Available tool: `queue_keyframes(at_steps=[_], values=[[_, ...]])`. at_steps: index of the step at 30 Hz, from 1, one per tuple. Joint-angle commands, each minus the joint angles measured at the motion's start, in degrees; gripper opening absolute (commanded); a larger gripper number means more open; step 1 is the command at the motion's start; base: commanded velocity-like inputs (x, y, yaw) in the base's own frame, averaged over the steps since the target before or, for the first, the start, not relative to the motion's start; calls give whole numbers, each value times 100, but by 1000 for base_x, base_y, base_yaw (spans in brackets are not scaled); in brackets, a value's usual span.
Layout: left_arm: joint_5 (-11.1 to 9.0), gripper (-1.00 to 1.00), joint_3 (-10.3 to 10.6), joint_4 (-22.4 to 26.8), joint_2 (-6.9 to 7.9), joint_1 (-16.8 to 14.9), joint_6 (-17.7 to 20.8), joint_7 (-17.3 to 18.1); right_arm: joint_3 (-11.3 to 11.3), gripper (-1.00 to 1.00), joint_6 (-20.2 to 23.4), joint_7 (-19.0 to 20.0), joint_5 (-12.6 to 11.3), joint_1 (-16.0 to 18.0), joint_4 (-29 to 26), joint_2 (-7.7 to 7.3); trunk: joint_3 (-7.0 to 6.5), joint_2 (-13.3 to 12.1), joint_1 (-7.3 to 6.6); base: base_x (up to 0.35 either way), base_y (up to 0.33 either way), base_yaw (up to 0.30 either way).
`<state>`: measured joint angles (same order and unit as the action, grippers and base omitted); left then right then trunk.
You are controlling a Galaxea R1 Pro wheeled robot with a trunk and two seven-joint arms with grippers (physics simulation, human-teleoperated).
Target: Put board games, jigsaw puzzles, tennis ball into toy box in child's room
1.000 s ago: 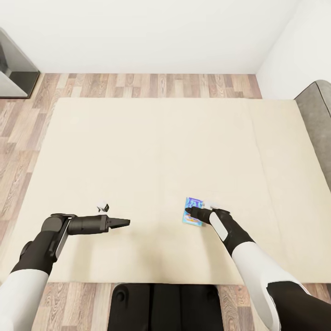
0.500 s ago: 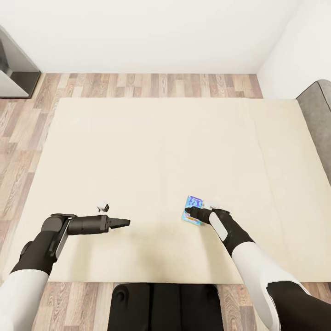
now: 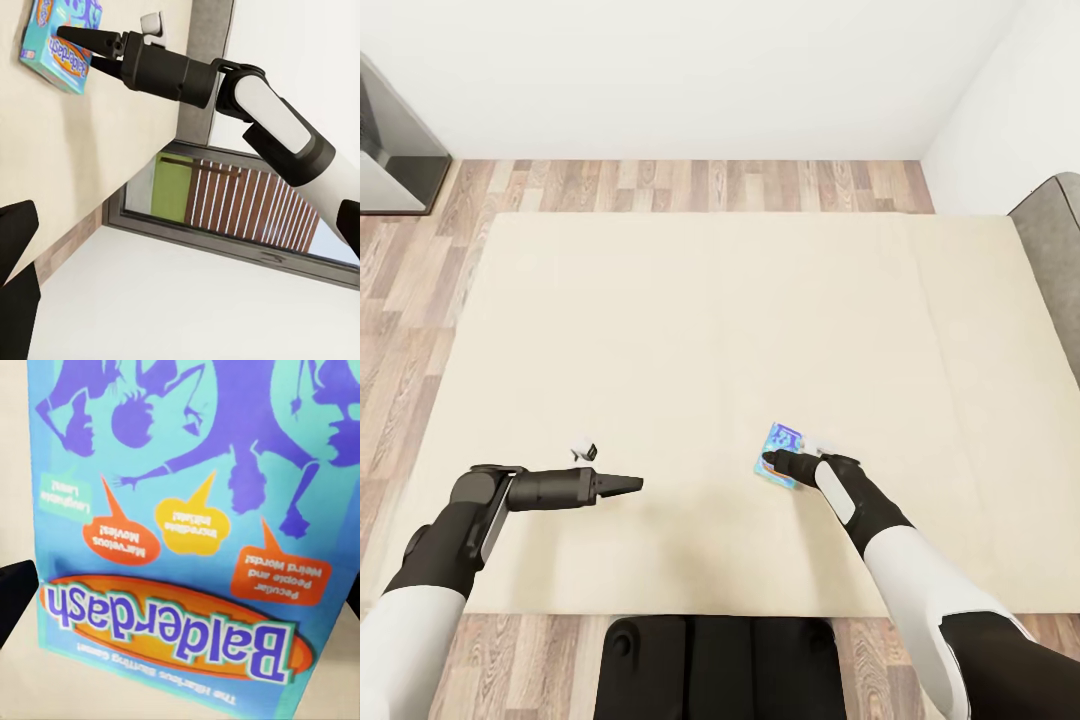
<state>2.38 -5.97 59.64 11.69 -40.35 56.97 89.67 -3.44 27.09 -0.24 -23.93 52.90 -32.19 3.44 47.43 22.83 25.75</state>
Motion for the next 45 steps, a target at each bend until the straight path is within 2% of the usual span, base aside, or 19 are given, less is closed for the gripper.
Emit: queue_keyframes(at_steps=[1, 24, 39, 45], values=[[26, 100, -4, 3, 0, -1, 60, 33, -8, 100, 24, -3, -6, 1, -6, -1, 6, 9, 3, 0, 46, 0], [26, 100, -13, 3, 0, -4, 60, 33, -8, 100, 25, -7, 4, 1, -10, -7, 6, 9, 3, 0, 37, 0], [26, 100, -26, 3, 0, -1, 60, 33, 26, 100, 104, -31, -27, 15, -7, -89, 6, 9, 3, 0, 0, 0], [26, 100, -27, 3, -1, -3, 60, 33, 47, 100, 247, -193, -24, 59, -6, -74, 6, 9, 3, 0, 0, 0]])
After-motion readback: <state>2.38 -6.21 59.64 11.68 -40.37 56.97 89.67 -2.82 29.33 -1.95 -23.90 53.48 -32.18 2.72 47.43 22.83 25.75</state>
